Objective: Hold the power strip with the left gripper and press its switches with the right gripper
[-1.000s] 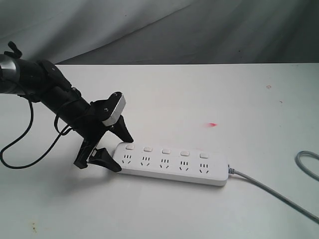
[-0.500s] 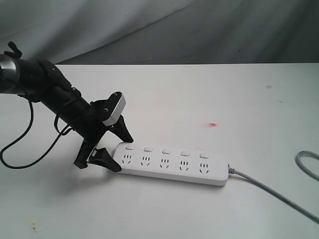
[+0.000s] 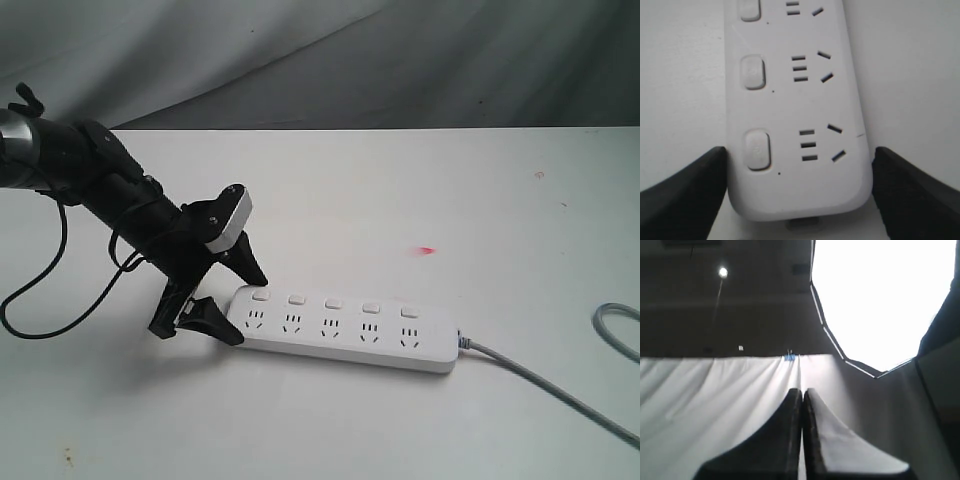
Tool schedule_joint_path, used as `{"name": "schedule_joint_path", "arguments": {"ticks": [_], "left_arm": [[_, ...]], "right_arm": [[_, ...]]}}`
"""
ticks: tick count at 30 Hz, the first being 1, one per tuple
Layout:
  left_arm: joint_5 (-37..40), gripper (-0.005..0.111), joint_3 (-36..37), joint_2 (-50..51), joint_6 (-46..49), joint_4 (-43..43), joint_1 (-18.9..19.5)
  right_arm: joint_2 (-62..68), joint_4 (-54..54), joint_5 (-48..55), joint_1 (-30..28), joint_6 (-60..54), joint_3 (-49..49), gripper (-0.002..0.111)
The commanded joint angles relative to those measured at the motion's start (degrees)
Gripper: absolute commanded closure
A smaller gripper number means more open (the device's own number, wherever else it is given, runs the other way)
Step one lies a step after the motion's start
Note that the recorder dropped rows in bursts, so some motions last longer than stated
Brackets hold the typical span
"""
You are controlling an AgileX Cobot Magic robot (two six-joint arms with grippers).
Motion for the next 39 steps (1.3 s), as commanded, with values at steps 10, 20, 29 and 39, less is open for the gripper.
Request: {"name": "schedule_joint_path", "arguments": {"ticks": [10, 20, 29, 39], "left_arm": [[-0.39, 0.072, -0.42, 0.13, 0.23, -1.47, -0.33], [-0.39, 0.072, -0.42, 0.13, 0.23, -1.47, -0.33], [-0.39, 0.072, -0.42, 0.13, 0.23, -1.47, -0.33], [-0.39, 0.072, -0.42, 0.13, 0.23, -1.47, -0.33]], "right_arm": [[15.02, 24.73, 36.03, -0.37, 3.36, -21.89, 0.108], [57.28, 15.52, 84.73, -0.37, -7.81, -69.16, 0.108], [73.05, 17.35, 84.74, -0.37, -32.53, -80.59, 0.108], [95.4, 47.52, 110.53, 1.26, -76.49, -80.59, 0.108]]}}
